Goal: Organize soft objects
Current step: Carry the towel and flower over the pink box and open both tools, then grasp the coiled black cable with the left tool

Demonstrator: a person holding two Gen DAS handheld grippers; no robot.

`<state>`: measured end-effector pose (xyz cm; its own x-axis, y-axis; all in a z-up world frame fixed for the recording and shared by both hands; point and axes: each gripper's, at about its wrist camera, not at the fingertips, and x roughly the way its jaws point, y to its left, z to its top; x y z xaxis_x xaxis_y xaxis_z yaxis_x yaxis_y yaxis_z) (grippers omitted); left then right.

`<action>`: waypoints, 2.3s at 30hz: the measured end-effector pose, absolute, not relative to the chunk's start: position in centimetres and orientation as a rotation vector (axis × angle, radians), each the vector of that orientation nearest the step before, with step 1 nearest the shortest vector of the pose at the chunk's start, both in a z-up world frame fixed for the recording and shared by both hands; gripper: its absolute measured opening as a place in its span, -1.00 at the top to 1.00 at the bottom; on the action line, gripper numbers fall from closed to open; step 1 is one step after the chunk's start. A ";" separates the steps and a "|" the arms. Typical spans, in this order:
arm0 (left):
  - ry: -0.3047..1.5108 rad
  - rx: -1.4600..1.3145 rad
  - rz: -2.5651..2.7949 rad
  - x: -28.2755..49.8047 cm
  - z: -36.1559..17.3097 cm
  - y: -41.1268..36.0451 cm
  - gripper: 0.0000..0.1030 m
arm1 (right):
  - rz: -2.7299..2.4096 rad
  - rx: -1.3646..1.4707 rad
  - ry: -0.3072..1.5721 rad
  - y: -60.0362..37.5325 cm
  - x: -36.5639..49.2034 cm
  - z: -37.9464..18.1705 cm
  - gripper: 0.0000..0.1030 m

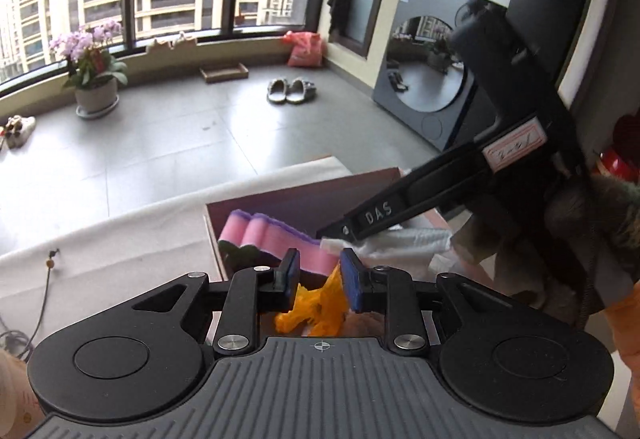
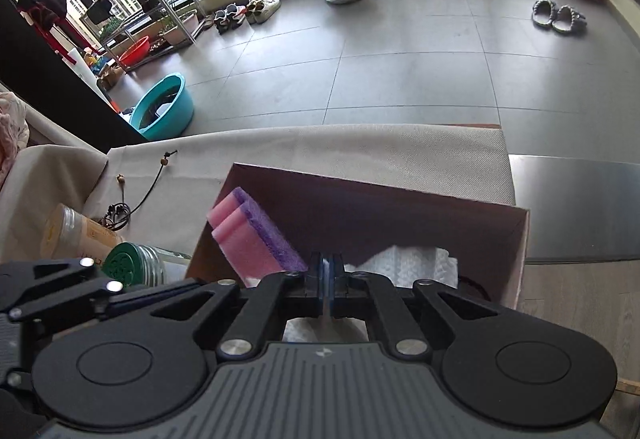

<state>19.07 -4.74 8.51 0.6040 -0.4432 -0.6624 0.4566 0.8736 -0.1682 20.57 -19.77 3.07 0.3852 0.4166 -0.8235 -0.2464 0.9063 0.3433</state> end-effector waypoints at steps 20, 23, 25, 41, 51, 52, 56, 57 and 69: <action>0.605 -0.051 -0.234 8.7 9.9 10.0 0.47 | 0.351 0.091 0.912 -19.4 15.5 10.8 -0.19; 0.618 -0.077 -0.093 7.1 9.2 14.6 0.47 | 0.357 0.044 0.855 -17.2 14.8 12.6 -0.19; 0.641 -0.126 -0.010 6.5 8.5 17.7 0.47 | 0.360 0.000 0.819 -15.2 14.4 13.5 -0.19; 0.711 -0.188 -0.066 7.3 4.5 23.3 0.47 | 0.749 -0.321 0.737 1.8 8.1 10.0 -0.20; 0.707 -0.214 -0.010 12.0 4.2 22.2 0.47 | 0.805 -0.383 0.774 5.4 5.2 3.2 -0.20; 0.710 -0.212 -0.009 12.4 4.1 22.2 0.47 | 0.805 -0.379 0.782 5.6 5.1 2.7 -0.20; 0.743 -0.214 -0.018 13.4 3.5 22.1 0.47 | 0.795 -0.356 0.800 5.8 4.5 1.2 -0.20; 0.760 -0.219 -0.023 13.5 3.3 22.1 0.47 | 0.795 -0.351 0.803 5.8 4.4 1.0 -0.20; 0.791 -0.183 -0.032 13.5 3.1 21.7 0.50 | 0.785 -0.286 0.734 5.4 2.6 -0.6 -0.40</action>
